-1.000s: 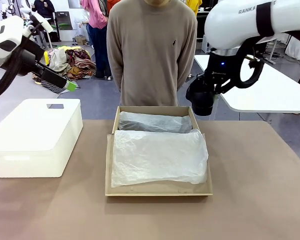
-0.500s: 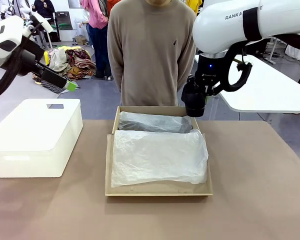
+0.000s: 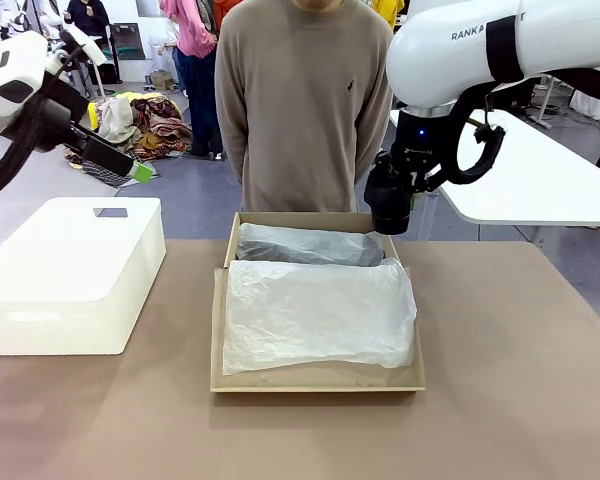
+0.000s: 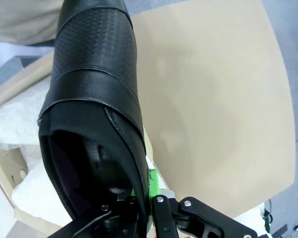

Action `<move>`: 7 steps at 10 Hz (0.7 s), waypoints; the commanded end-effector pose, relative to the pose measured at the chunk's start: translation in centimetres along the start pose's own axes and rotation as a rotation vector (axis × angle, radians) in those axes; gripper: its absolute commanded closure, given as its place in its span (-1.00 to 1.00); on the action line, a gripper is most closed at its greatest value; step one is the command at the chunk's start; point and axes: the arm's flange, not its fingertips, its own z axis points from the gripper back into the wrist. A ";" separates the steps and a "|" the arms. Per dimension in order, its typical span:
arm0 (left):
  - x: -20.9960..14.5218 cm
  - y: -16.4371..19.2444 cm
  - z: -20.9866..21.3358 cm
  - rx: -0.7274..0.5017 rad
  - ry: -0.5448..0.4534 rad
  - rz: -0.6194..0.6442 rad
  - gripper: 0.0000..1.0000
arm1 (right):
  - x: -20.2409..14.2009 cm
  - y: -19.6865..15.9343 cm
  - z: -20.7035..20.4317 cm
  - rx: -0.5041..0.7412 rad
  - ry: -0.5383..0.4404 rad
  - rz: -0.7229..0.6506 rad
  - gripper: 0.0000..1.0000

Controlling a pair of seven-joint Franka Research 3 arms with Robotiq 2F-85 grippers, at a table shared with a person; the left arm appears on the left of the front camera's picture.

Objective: Pack the shoes into the box.
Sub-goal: Place the other shoe of the Shoes into the Shoes Box.

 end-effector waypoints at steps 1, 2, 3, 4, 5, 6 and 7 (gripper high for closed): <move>-0.2 0.0 -0.1 -0.012 -0.012 -0.002 -1.00 | -2.0 2.8 0.8 -0.003 -0.082 -0.160 1.00; -0.2 0.0 -0.1 -0.012 -0.012 -0.002 -1.00 | -3.1 4.1 0.8 -0.008 -0.057 -0.249 1.00; -0.2 0.0 -0.1 -0.012 -0.012 -0.002 -1.00 | -3.9 5.4 0.9 -0.014 -0.035 -0.325 1.00; -0.2 0.0 -0.1 -0.012 -0.012 -0.002 -1.00 | -4.6 6.7 1.0 -0.013 -0.043 -0.401 1.00; -0.2 0.0 -0.1 -0.012 -0.012 -0.002 -1.00 | -5.4 8.3 1.1 -0.015 -0.041 -0.495 1.00; -0.2 0.0 -0.1 -0.012 -0.012 -0.002 -1.00 | -6.1 9.7 1.3 0.023 -0.045 -0.554 1.00; -0.2 0.0 -0.1 -0.012 -0.012 -0.002 -1.00 | -6.5 11.2 1.5 0.024 -0.057 -0.608 1.00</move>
